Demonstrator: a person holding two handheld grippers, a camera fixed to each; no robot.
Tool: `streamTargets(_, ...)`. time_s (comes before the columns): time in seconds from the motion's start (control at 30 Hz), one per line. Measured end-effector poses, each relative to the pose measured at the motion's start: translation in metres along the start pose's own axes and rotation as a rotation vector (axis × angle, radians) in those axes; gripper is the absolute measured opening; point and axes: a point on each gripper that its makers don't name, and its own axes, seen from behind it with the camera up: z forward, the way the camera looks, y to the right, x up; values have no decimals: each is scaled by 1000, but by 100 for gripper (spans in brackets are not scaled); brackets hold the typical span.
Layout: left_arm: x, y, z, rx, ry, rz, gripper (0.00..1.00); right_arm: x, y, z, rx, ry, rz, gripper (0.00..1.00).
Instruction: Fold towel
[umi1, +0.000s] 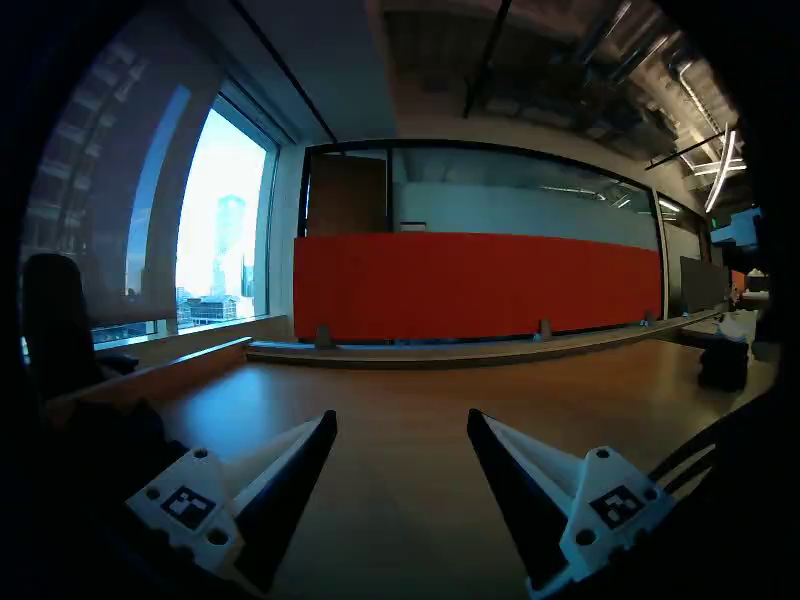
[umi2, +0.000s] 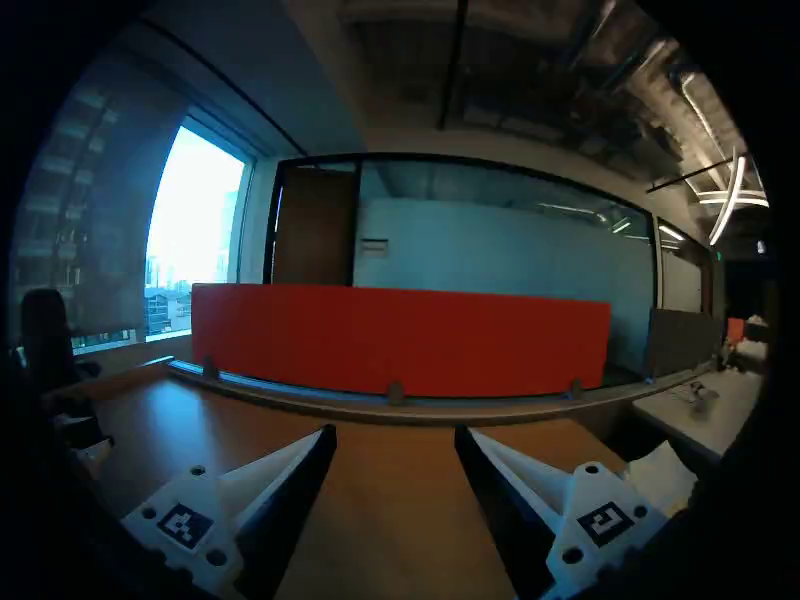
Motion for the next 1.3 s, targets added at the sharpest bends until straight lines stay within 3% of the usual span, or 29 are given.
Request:
streamTargets(0.3,-2,1,1,0,1,-1,97,8,29,-2,-36,35,29,91)
streamTargets(0.5,-3,1,1,0,1,0,97,-2,46,-2,-66,55,38,91)
streamTargets(1.0,-3,1,1,0,1,-1,97,-76,67,-6,-95,24,120,91)
streamTargets(1.3,-2,1,1,0,1,-1,97,-112,68,-6,-103,45,105,92)
